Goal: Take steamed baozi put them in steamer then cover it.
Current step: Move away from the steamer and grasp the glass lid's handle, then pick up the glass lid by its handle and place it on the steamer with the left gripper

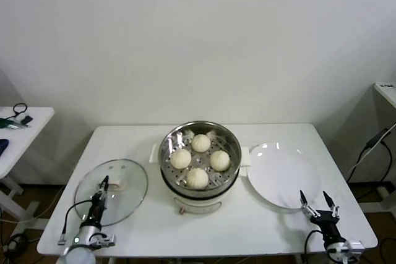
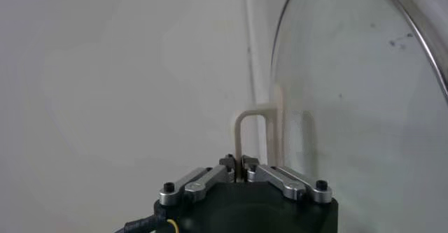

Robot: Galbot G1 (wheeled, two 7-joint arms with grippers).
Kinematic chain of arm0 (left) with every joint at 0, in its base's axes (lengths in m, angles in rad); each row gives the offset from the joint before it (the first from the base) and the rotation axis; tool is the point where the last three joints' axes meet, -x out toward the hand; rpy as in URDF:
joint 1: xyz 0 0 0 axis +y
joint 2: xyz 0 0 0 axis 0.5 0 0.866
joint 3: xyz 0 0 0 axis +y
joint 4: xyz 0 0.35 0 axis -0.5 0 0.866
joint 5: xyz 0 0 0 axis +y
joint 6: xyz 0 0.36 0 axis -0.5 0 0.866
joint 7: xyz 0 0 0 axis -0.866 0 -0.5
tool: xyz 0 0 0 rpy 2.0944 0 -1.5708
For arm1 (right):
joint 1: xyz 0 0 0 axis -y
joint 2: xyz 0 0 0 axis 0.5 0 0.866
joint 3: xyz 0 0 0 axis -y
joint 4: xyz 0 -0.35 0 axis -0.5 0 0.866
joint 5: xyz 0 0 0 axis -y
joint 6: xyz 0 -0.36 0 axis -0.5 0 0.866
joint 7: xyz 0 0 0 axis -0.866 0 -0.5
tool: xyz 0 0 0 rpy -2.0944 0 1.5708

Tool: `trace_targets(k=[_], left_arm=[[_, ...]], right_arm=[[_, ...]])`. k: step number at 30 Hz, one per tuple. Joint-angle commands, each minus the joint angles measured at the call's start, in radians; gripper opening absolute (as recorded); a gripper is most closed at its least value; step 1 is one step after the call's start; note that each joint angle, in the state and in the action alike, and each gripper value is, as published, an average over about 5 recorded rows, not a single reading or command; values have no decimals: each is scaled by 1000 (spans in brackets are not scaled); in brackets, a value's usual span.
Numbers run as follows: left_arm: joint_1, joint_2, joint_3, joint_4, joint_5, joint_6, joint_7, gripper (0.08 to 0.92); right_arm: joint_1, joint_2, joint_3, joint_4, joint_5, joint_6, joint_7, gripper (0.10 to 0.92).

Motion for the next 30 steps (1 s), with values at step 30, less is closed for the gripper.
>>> trace_targets(k=[30], left_arm=[[26,273,167,-873,-399,615,533,142]], right_arm=[[29,31,-14,24,-132,-44,59,823]])
